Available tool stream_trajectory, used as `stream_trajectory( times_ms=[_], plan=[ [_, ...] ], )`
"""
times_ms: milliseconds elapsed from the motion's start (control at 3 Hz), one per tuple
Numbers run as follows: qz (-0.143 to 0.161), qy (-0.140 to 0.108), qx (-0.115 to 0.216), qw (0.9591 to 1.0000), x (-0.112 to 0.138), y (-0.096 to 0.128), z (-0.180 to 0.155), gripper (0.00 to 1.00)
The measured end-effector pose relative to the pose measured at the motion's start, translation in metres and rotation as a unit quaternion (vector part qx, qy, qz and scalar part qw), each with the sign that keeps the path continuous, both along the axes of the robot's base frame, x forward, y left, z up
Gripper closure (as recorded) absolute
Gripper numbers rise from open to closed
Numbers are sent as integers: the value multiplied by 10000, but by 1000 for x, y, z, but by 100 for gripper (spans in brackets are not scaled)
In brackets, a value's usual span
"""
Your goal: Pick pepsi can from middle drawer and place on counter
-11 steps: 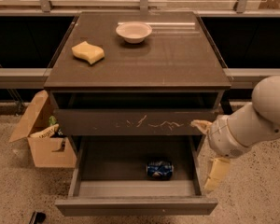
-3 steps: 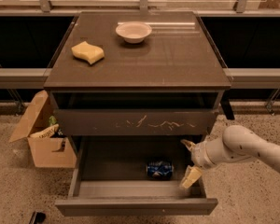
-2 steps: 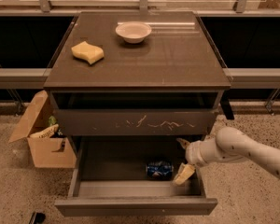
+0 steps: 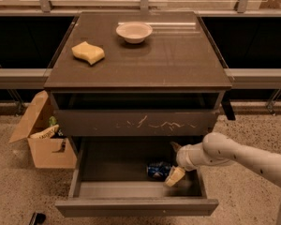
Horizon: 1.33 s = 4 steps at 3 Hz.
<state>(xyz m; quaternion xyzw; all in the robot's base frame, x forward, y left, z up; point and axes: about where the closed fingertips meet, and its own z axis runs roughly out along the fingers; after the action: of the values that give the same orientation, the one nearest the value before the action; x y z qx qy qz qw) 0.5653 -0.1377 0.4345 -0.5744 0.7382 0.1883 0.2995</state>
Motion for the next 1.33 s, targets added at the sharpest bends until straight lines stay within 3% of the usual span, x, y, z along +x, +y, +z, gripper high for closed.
stream_trajectory(
  times_ms=[667, 1000, 1333],
  plan=[
    [-193, 2, -177, 9997, 5, 8, -37, 0],
    [-183, 19, -216, 9996, 6, 13, -46, 14],
    [-114, 34, -220, 9997, 7, 19, -54, 37]
  ],
)
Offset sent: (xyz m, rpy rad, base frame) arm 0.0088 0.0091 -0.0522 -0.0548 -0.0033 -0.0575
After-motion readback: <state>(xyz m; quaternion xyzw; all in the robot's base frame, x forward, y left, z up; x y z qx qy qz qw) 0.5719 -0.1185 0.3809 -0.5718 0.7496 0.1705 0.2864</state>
